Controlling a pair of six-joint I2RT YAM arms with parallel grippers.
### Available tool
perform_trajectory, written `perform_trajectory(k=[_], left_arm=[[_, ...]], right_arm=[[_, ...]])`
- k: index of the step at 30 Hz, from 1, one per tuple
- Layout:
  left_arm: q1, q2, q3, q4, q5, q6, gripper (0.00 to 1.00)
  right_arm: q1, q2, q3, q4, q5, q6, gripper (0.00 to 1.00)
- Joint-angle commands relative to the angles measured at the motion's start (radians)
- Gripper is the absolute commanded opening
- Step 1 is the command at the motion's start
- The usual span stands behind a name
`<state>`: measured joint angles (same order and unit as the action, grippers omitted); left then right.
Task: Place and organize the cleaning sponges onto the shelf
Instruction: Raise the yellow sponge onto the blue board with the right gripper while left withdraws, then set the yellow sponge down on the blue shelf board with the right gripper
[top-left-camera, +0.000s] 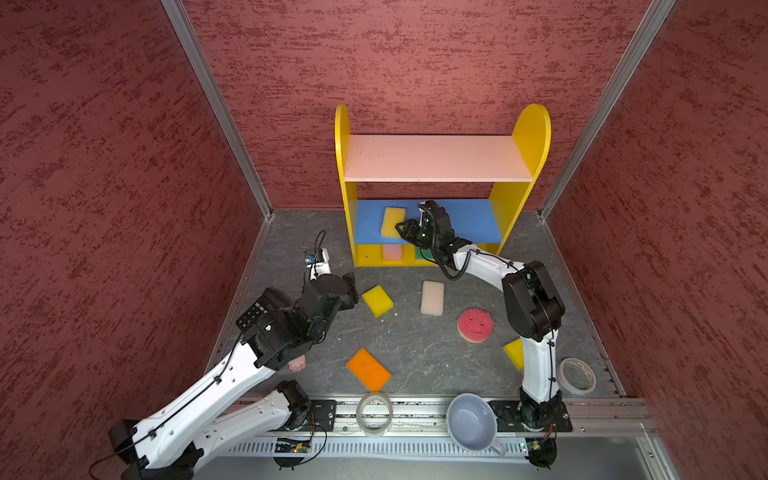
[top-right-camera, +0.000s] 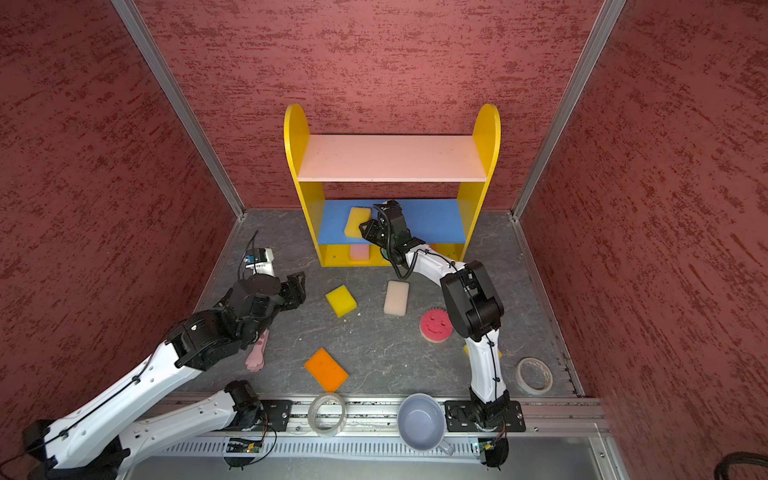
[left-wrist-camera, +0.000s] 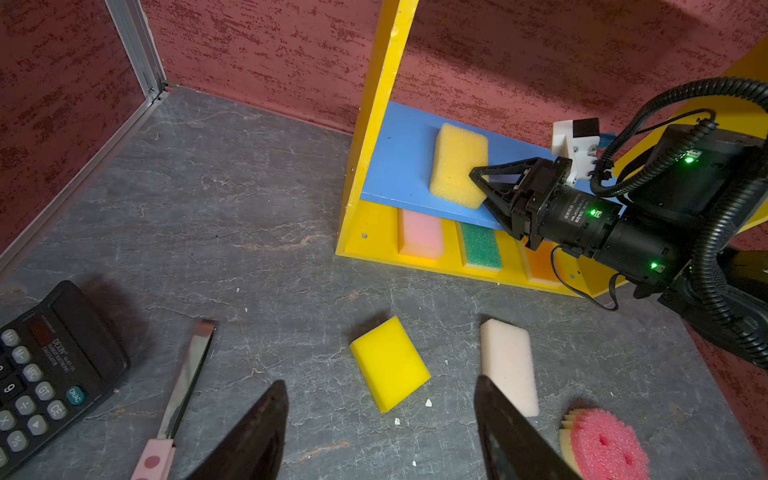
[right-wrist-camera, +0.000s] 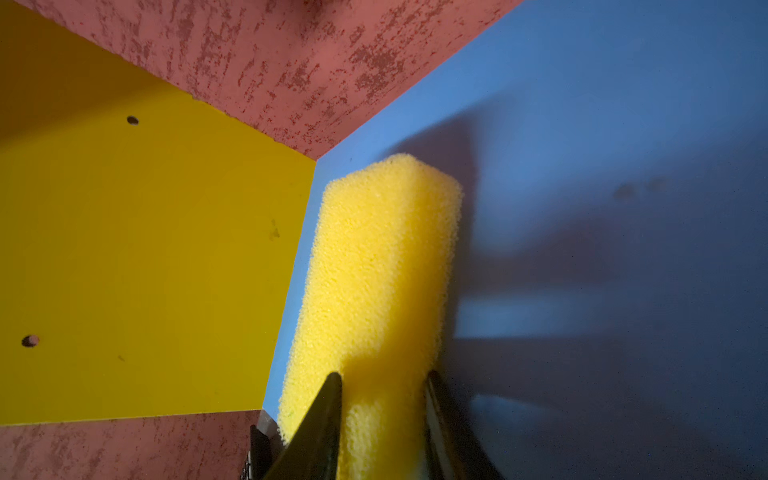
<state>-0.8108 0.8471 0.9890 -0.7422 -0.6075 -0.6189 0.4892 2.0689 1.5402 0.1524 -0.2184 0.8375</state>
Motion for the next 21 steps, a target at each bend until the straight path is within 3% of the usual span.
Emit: perform_trajectory(k=[1,8,21], left_arm=[[-0.008,0.011,0.028,-0.006,0.003,-0.009,0.71],[-0.019,0.057,0.057,0.011,0.012,0.002,0.71],[-0.023,0.13,0.076,0.065,0.016,0.031,0.73]], right_arm=[[-0.017,0.0,0.029,-0.042,0.0,0.007,0.42],[-0.026,-0.01,0.041,-0.042,-0.022,-0.008,0.54],[-0.02,-0.05,0.069,-0.185,-0.008,-0.138,0.63]])
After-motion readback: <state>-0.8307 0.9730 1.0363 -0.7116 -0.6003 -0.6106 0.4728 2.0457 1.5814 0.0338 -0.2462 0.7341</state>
